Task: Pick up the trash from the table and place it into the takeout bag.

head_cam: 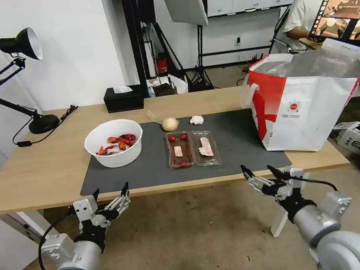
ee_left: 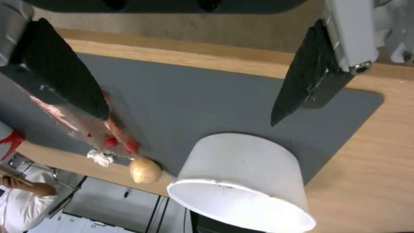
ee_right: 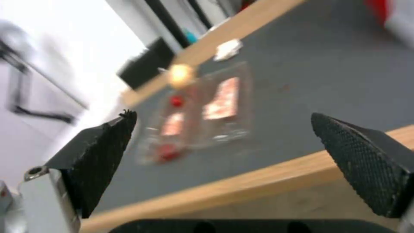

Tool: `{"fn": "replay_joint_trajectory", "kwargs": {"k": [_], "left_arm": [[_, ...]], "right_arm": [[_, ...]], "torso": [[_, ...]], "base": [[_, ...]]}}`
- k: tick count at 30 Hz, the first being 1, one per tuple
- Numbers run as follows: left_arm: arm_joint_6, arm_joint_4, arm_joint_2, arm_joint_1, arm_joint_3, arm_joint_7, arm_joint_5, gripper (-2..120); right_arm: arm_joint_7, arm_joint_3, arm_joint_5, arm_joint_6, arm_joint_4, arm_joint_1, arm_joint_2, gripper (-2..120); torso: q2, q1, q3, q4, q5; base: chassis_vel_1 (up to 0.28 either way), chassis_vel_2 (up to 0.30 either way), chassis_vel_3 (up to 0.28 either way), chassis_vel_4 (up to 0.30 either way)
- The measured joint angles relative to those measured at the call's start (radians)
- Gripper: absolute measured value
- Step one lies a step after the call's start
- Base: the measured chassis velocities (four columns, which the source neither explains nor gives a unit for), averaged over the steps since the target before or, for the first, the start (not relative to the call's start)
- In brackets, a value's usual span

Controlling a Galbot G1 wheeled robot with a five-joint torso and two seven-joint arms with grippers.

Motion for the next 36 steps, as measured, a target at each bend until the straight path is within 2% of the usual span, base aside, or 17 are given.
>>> {"fn": "replay_joint_trajectory", "kwargs": {"k": [2,3,5,7,10,11,13,16,20,26,36], "left_arm": [[-0.016,0.004,0.001,-0.003,0.0,-0.004,0.0,100],[-0.016,0.004,0.001,-0.003,0.0,-0.004,0.0,100],[-0.035,0.007,0.004,-0.007,-0.002,-0.013,-0.001,100],[-0.038,0.008,0.005,-0.007,-0.003,-0.013,-0.001,100],[-0.043,0.01,0.006,-0.002,-0.008,-0.015,-0.001,100],[-0.043,0.01,0.006,-0.002,-0.008,-0.015,-0.001,100],[-0.052,0.012,0.007,0.002,-0.012,-0.015,-0.001,100],[-0.059,0.015,0.008,0.004,-0.015,-0.015,0.0,100],[-0.048,0.013,0.008,0.008,-0.019,-0.014,-0.015,100],[-0.006,0.002,0.001,0.011,-0.02,-0.015,-0.05,100],[-0.004,0.005,0.002,0.015,-0.019,-0.015,-0.05,100]], "right_arm": [[0.068,-0.017,0.141,0.001,-0.001,0.046,-0.007,100],[0.068,-0.017,0.141,0.001,-0.001,0.046,-0.007,100],[0.132,-0.045,0.29,0.037,-0.026,0.111,-0.022,100],[0.155,-0.055,0.334,0.049,-0.035,0.131,-0.025,100],[0.305,-0.105,0.518,0.092,-0.073,0.219,-0.022,100],[0.305,-0.105,0.518,0.092,-0.073,0.219,-0.022,100],[0.415,-0.129,0.589,0.109,-0.101,0.274,-0.004,100],[0.499,-0.152,0.617,0.114,-0.135,0.314,0.01,100],[0.554,-0.186,0.624,0.114,-0.162,0.338,0.02,100],[0.569,-0.213,0.622,0.114,-0.193,0.362,0.032,100],[0.567,-0.239,0.615,0.113,-0.237,0.405,0.033,100]], "torso": [[0.0,0.0,0.0,-0.0001,0.0],[0.0,0.0,0.0,-0.0001,0.0],[0.0,0.0,0.0,0.0,-0.0001],[0.0,0.0,0.0,0.0,0.0],[0.0,0.0,0.0,0.0,-0.0001],[0.0,0.0,0.0,0.0,-0.0001],[0.0,0.0,0.0,0.0001,0.0],[0.0,0.0,0.0,0.0001,-0.0001],[0.0,0.0,0.0,0.0,-0.0001],[0.0,0.0,0.0,0.0,0.0001],[0.0,0.0,0.0,0.0,0.0]], "base": [[0.0,0.0,0.0,0.0],[0.0,0.0,0.0,0.0],[0.0,0.0,0.0,0.0],[0.0,0.0,0.0,0.0],[0.0,0.0,0.0,0.0],[0.0,0.0,0.0,0.0],[0.0,0.0,0.0,0.0],[0.0,0.0,0.0,0.0],[0.0,0.0,0.0,0.0],[0.0,0.0,0.0,0.0],[0.0,0.0,0.0,0.0]]}}
